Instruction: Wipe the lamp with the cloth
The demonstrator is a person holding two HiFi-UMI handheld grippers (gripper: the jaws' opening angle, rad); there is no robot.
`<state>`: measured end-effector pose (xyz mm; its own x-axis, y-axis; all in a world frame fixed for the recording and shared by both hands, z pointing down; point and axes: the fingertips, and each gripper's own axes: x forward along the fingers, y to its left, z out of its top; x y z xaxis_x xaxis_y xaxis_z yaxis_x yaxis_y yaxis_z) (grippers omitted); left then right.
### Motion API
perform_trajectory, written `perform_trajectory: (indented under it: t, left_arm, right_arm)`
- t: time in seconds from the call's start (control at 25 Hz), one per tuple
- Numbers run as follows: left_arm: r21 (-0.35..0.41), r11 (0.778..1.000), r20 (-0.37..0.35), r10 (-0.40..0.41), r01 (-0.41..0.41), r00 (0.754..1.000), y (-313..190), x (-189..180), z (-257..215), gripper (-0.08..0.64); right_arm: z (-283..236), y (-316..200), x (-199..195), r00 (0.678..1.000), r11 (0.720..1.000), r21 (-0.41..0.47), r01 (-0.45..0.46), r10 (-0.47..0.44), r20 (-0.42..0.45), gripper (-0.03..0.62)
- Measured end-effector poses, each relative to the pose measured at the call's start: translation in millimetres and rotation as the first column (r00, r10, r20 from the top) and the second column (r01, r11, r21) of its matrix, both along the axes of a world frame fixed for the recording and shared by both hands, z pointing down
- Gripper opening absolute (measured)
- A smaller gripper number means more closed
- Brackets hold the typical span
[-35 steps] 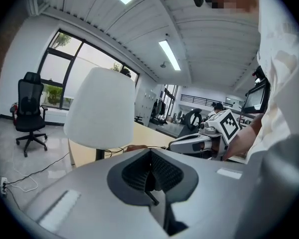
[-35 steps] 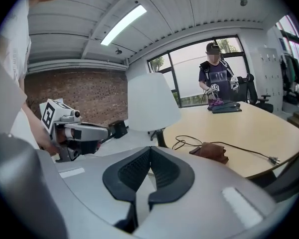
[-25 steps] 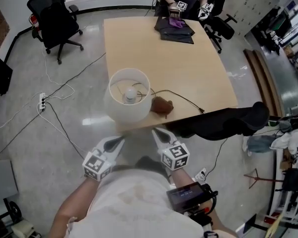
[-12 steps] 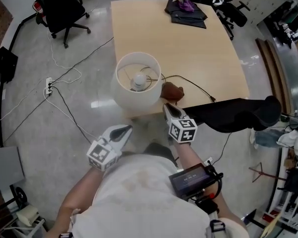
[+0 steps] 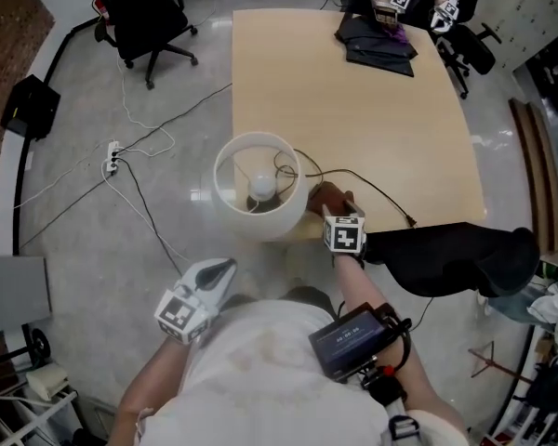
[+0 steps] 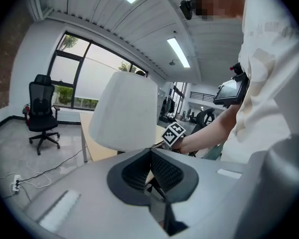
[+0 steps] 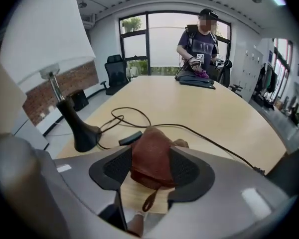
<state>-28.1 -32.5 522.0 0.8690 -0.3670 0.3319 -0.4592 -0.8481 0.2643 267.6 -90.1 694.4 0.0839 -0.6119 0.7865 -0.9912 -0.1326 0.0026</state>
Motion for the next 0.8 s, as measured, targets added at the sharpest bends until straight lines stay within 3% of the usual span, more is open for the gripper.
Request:
perform_trajectory:
  t: [0.24, 0.52, 0.68, 0.8]
  left_arm:
    - [0.0, 0.99, 0.012, -0.14, 0.14, 0.99, -11, -2, -12, 0.002]
    - [0.002, 0.981, 0.046, -0.193, 0.193, 0.98, -5, 8, -10, 0.002]
    - [0.012, 0.982, 0.053, -0.189, 0.189, 0.981, -7, 13, -15, 0.002]
    - [0.028, 0.984, 0.058, -0.179, 0.178, 0.982, -11, 18, -19, 0.002]
  right_arm:
    - [48, -10, 7, 0.995, 0.99, -0.103, 0.098, -0.1, -0.008, 0.298]
    - [51, -10, 12, 0.975, 0.973, -0.072, 0.221, -0.222, -0.011, 0.181]
    - [52, -4, 15, 0.976, 0.976, -0.028, 0.218, -0.218, 0.013, 0.158]
    - [41, 1, 18, 0.98, 0.987, 0.026, 0.161, -0.163, 0.115, 0.153]
